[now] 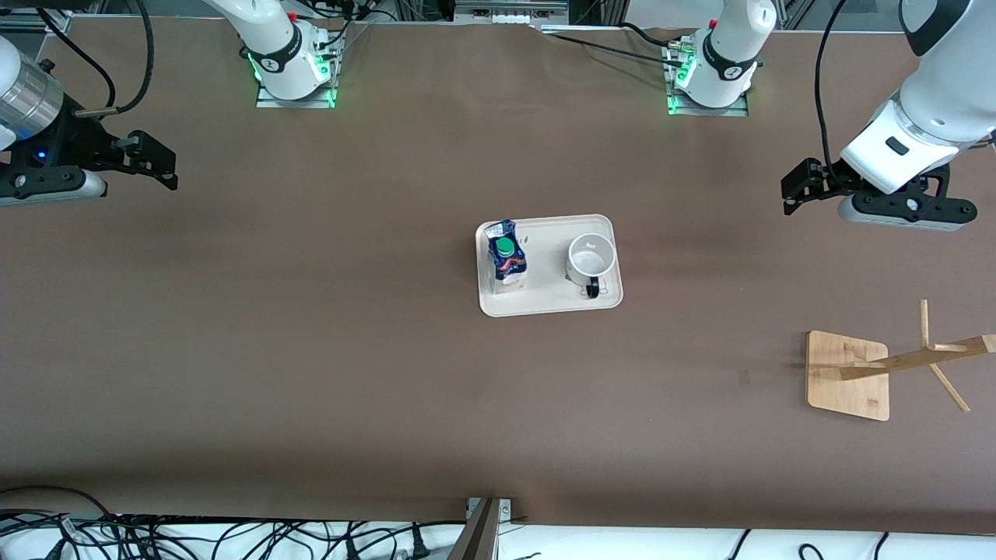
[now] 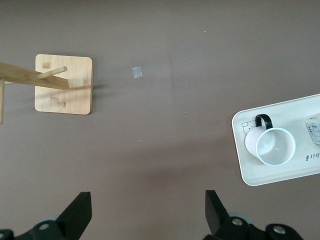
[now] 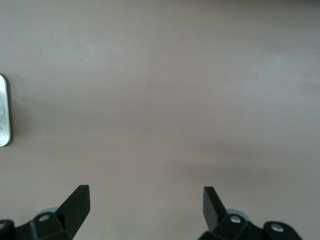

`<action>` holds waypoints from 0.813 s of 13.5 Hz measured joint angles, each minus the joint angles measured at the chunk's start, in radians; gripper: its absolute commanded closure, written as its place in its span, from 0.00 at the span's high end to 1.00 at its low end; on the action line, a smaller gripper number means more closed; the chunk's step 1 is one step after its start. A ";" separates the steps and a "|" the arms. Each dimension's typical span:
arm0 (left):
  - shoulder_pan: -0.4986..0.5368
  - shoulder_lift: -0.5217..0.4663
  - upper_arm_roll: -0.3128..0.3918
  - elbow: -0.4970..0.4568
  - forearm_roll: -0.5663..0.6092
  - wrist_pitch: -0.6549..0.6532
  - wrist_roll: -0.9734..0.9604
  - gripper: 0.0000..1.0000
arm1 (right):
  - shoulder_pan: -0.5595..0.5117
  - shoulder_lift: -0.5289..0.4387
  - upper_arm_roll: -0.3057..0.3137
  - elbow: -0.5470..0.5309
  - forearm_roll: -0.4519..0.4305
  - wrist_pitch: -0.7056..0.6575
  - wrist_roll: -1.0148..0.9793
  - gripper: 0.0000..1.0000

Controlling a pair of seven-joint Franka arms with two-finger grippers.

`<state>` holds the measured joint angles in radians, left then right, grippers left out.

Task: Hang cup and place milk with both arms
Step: 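Move the right gripper from rest toward the tray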

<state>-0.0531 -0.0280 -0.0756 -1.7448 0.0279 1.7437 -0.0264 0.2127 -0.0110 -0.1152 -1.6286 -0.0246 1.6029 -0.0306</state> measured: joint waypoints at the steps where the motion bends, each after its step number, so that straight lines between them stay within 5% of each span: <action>1: 0.000 0.000 0.000 0.000 0.000 0.000 0.000 1.00 | 0.000 0.000 0.000 0.000 0.000 0.002 0.000 1.00; 11: 0.000 0.000 0.000 0.000 0.000 0.000 0.000 1.00 | 0.000 0.009 0.001 0.000 0.000 0.022 0.000 1.00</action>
<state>-0.0531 -0.0280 -0.0756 -1.7448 0.0279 1.7437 -0.0264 0.2129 -0.0023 -0.1144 -1.6288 -0.0246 1.6253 -0.0306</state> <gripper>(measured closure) 0.000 0.000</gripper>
